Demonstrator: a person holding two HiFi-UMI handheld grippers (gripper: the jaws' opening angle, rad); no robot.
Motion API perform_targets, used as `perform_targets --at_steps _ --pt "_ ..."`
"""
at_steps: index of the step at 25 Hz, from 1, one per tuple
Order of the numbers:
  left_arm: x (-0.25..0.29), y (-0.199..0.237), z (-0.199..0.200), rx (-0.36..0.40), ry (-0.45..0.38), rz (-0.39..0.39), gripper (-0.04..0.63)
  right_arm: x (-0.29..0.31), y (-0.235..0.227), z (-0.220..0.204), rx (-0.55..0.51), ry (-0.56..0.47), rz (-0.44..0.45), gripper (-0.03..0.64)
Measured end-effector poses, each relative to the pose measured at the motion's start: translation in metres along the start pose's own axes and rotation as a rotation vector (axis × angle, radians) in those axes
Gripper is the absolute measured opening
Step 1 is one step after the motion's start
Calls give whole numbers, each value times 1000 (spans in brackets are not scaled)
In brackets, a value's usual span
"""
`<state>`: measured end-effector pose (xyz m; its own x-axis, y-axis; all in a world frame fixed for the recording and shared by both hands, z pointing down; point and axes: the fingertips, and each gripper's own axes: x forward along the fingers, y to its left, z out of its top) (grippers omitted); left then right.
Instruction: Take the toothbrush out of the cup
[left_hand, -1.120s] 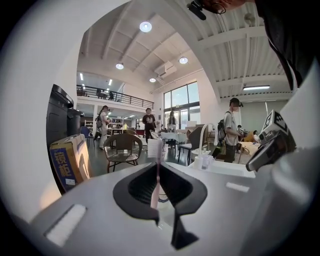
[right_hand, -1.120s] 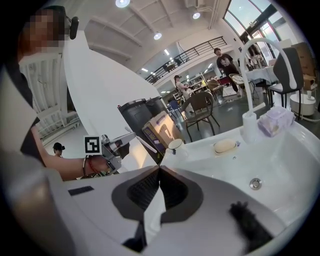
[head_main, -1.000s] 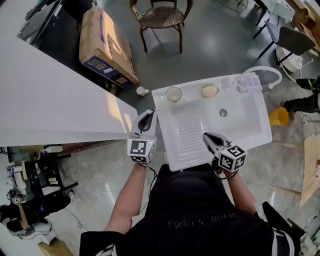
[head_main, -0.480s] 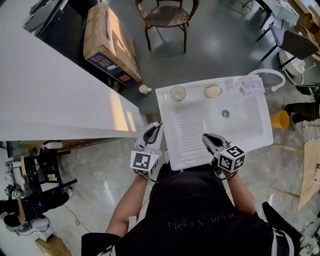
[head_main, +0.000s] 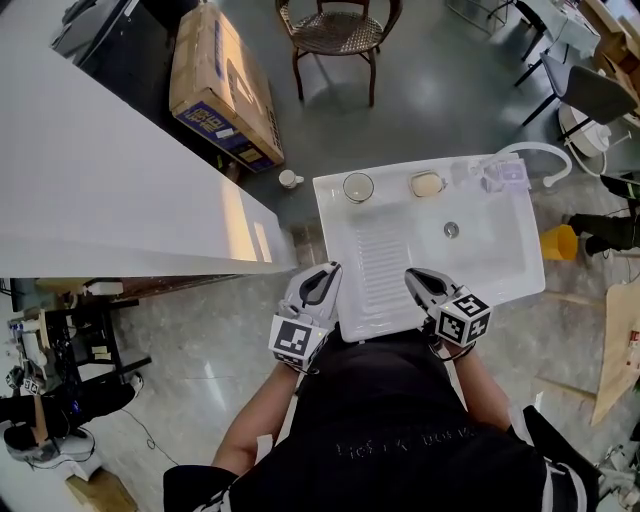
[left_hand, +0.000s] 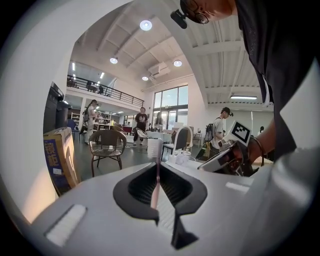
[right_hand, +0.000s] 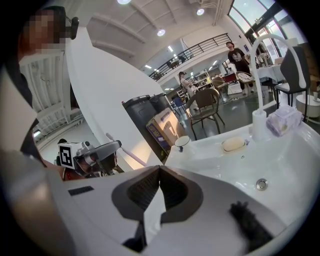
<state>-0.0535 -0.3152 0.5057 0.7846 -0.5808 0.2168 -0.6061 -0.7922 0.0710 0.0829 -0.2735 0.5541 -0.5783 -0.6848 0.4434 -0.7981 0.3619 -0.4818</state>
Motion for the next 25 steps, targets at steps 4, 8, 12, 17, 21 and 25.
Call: perform_targets --at_steps 4,8,12,17,21,25 --pt "0 -6 -2 -8 1 -17 25 2 3 0 -13 -2 -4 12" --pt "-2 -11 -6 -28 5 -9 25 1 6 -5 -32 19 -6 12" --pt "0 -16 -5 -29 4 -26 25 1 9 -6 -74 40 -10 11" --pt "0 -17 -4 -24 -3 -34 25 1 12 -4 -84 36 -1 11" --pt "-1 -17 0 -29 1 -31 25 0 15 -7 -89 44 0 11" --pt "-1 -17 1 -39 0 -35 25 0 18 -7 -89 49 2 11"
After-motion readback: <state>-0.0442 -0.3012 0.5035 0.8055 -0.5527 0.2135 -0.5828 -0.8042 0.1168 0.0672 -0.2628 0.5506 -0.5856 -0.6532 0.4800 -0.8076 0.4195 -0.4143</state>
